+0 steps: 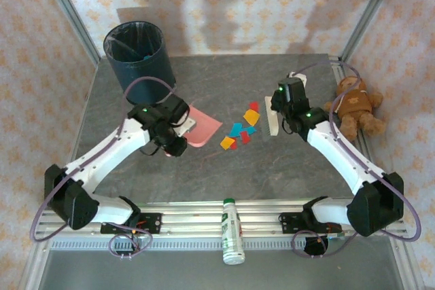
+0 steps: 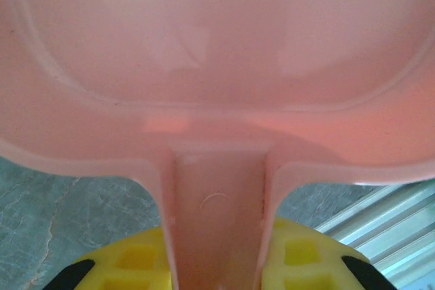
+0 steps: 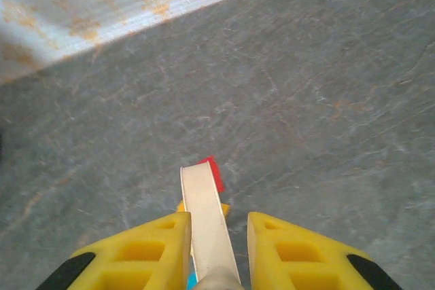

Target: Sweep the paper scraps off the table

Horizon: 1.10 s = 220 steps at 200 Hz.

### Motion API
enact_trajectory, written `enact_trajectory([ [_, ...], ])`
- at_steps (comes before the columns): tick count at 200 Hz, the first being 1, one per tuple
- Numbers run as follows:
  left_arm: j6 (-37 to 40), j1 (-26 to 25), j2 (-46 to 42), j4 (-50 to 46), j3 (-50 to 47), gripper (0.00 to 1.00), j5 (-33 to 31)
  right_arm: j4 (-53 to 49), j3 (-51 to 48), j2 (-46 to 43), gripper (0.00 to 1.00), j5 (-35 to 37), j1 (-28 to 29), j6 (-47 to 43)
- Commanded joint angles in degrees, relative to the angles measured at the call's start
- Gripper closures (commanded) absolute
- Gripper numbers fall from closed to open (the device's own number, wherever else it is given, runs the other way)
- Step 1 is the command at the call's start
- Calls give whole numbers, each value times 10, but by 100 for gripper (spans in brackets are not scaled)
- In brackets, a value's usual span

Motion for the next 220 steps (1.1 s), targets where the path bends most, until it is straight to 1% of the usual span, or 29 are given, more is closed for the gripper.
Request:
enact_trajectory([
  [1, 21, -30, 25, -31, 0, 100, -52, -43, 21, -17, 100, 58, -4, -63],
  [38, 19, -68, 77, -42, 6, 100, -78, -66, 25, -5, 100, 73, -5, -87],
  [77, 27, -92, 113, -42, 5, 100, -60, -62, 24, 16, 100, 64, -4, -96],
  [105, 29, -106, 143, -42, 3, 100, -60, -63, 33, 35, 100, 40, -4, -94],
  [138, 33, -109, 157, -41, 3, 100, -50, -61, 40, 58, 100, 18, 5, -100],
  [189, 35, -114, 193, -46, 4, 100, -29, -62, 57, 95, 100, 15, 36, -109],
  [220, 34, -115, 212, -47, 6, 100, -35, -54, 63, 108, 100, -2, 60, -120],
])
